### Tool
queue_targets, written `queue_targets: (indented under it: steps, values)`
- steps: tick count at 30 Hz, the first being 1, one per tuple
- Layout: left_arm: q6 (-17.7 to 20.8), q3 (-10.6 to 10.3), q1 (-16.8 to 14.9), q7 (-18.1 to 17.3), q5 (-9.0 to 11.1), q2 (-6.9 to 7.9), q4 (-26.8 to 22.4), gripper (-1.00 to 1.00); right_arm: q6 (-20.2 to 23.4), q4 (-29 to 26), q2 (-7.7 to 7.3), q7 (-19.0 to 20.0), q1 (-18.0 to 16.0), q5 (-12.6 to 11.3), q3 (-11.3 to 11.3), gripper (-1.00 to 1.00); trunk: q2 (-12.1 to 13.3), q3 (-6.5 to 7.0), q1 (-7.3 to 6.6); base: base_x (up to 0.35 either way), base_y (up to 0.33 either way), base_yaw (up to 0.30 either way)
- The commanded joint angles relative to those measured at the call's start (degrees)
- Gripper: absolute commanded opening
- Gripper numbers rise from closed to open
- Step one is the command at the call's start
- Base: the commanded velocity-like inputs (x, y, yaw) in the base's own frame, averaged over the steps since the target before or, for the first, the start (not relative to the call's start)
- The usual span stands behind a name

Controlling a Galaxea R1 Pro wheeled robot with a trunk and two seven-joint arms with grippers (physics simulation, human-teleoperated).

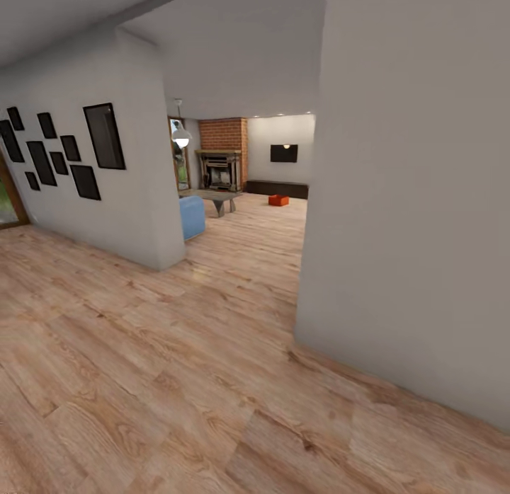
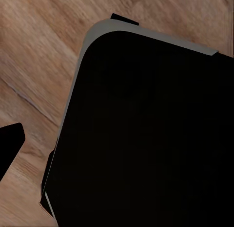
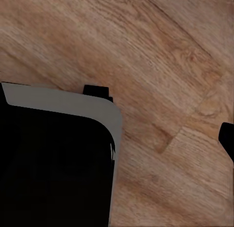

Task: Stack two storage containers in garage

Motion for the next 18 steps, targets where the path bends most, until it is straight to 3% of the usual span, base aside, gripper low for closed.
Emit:
queue_targets:
  steps: [1, 18]
  values:
    - [-0.11, 0.0, -0.01, 0.06, 0.18, -0.01, -0.02, 1.0, -0.34, 0.18, 0.02, -0.02, -0.07, -0.54, 0.5, 1.0, -0.02, -0.05, 0.03, 0.325, 0.0, 0.27]
    - [-0.25, 0.0, -0.01, 0.06, 0.18, -0.01, -0.04, 1.0, -0.34, 0.18, -0.04, -0.02, -0.07, -0.56, 0.5, 1.0, -0.02, -0.05, 0.03, 0.325, 0.0, 0.27]
